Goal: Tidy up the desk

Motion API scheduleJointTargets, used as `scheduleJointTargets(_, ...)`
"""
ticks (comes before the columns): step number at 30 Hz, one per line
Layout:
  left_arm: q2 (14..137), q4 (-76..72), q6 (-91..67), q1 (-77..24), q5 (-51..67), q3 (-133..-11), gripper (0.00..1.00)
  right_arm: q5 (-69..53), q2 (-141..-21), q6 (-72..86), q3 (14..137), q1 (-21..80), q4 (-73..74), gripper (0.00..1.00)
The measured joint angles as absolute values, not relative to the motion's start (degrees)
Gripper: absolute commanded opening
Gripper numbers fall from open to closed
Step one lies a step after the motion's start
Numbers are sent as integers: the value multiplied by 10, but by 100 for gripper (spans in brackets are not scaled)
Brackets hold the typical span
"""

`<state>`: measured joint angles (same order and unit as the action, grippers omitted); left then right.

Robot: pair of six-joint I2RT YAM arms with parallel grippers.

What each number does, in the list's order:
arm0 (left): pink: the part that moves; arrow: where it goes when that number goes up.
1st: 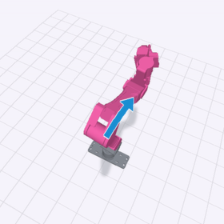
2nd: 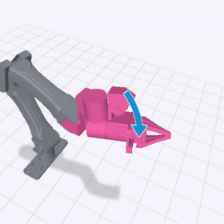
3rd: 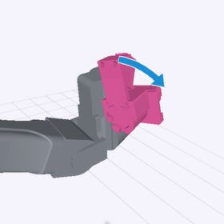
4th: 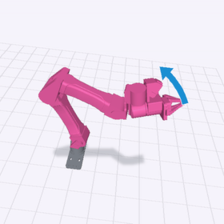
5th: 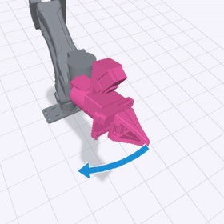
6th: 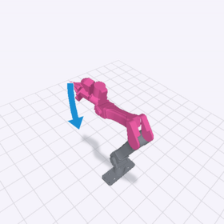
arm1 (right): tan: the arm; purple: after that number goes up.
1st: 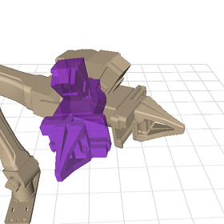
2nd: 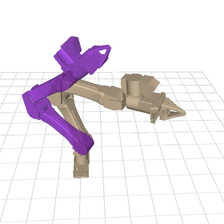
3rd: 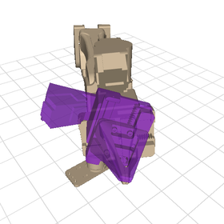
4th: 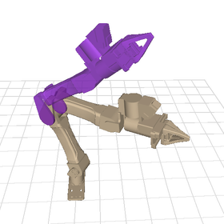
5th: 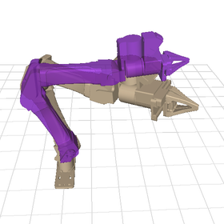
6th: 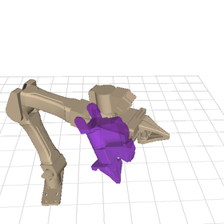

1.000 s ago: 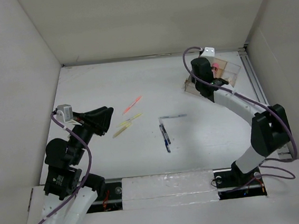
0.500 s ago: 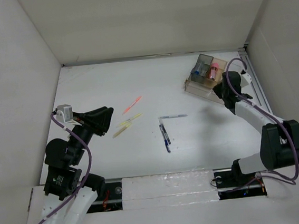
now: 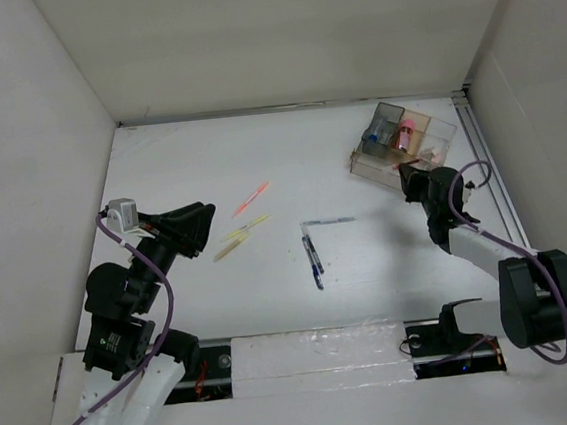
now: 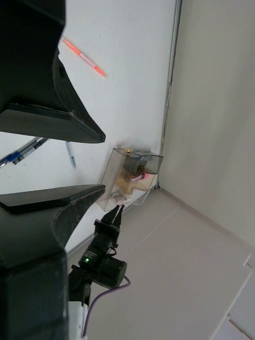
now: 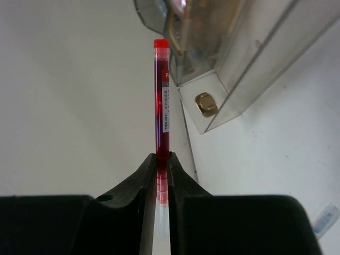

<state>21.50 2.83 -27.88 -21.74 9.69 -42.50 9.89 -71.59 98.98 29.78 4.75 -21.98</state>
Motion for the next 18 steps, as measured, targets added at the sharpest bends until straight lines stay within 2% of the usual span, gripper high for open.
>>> scheduleJointTargets(10,214,28,-279,-217,99,-425,33,57,-841,1115,255,43,-373,7)
scheduleJointTargets(18,212,28,-279,-217,99,-425,33,53,-855,1128,250,19,-407,9)
